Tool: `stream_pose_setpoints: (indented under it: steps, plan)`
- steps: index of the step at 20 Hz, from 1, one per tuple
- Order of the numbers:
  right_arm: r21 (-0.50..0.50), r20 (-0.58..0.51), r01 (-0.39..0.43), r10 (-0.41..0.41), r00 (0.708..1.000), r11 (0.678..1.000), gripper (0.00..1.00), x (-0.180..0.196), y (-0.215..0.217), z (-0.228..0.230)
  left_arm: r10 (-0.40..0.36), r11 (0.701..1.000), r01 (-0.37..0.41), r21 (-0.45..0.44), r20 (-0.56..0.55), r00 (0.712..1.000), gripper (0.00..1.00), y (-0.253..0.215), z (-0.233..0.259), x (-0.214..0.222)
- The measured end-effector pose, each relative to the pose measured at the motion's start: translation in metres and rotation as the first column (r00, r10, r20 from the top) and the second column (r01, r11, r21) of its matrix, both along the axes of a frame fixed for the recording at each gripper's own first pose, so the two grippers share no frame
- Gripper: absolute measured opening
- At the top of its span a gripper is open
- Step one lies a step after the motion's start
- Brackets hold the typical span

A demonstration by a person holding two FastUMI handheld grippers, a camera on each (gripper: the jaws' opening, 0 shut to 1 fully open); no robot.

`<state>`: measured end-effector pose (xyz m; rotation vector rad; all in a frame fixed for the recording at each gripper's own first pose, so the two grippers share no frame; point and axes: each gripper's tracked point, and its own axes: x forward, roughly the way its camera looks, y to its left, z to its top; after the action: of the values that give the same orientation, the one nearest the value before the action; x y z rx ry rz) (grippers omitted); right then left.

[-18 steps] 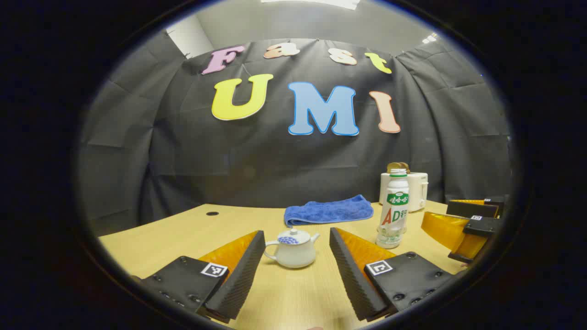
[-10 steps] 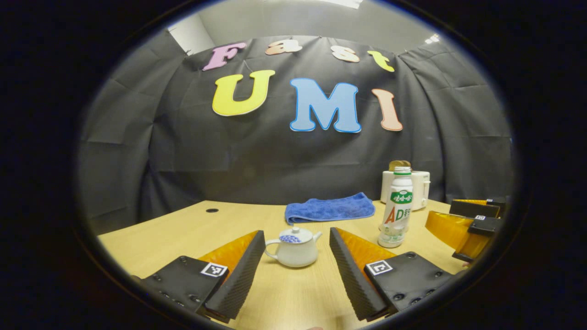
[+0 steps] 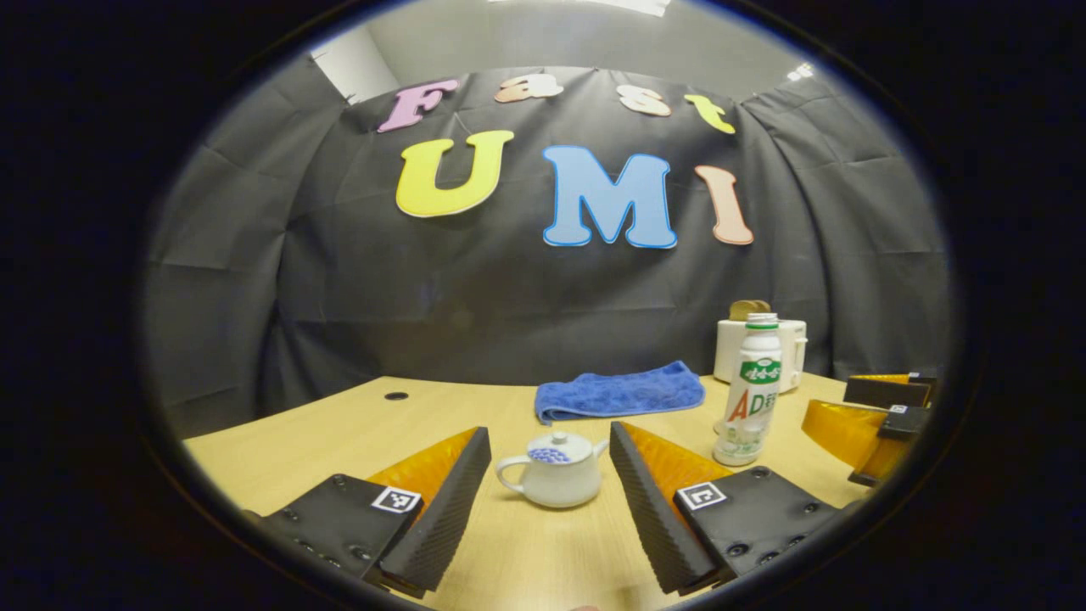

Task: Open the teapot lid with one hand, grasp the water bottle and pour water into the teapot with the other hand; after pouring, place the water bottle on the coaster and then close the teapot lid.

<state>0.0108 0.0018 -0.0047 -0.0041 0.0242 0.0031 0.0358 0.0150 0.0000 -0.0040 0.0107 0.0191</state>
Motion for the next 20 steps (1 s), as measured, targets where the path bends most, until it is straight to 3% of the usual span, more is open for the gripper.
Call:
stream_pose_setpoints:
  steps: [2, 4, 5, 6, 7, 9, 13, 17, 20]
  plan:
    - [-0.012, 0.002, 0.003, -0.002, 1.000, 1.000, 0.95, 0.002, -0.001, 0.001, 0.002, 1.000, -0.002, -0.015, -0.015, 1.000, 0.94, 0.001, -0.002, 0.017]
    - [-0.013, 0.004, 0.001, -0.001, 1.000, 1.000, 0.95, 0.002, 0.000, 0.002, -0.006, 1.000, 0.005, -0.031, -0.048, 0.999, 0.99, -0.002, -0.011, 0.032]
    - [-0.010, 0.007, -0.001, 0.001, 1.000, 1.000, 0.95, 0.003, 0.000, 0.003, -0.017, 0.999, 0.015, -0.032, -0.061, 0.998, 0.94, -0.004, -0.014, 0.040]
    - [-0.008, 0.010, 0.000, 0.000, 1.000, 1.000, 0.95, 0.003, 0.000, 0.004, -0.020, 0.999, 0.018, -0.027, -0.071, 0.997, 0.99, -0.004, -0.016, 0.048]
    - [-0.006, 0.011, 0.000, 0.000, 1.000, 1.000, 0.95, 0.003, -0.001, 0.004, -0.018, 1.000, 0.016, -0.021, -0.082, 0.996, 0.89, -0.003, -0.018, 0.054]
    - [-0.003, 0.009, 0.001, -0.001, 1.000, 1.000, 0.95, 0.004, -0.001, 0.003, -0.024, 0.999, 0.020, -0.036, -0.104, 0.994, 0.99, -0.004, -0.022, 0.068]
    - [0.002, -0.003, 0.004, -0.004, 1.000, 1.000, 0.95, 0.006, -0.004, -0.001, -0.020, 0.996, 0.005, -0.091, -0.165, 0.986, 0.98, -0.002, -0.038, 0.092]
    - [0.017, -0.002, 0.012, -0.012, 1.000, 1.000, 0.95, 0.007, -0.008, -0.001, -0.020, 0.997, 0.005, -0.078, -0.198, 0.980, 0.93, -0.003, -0.050, 0.101]
    - [0.020, -0.014, 0.011, -0.011, 1.000, 1.000, 0.95, 0.009, -0.008, -0.004, -0.015, 0.997, 0.001, -0.073, -0.198, 0.980, 0.96, -0.001, -0.048, 0.102]
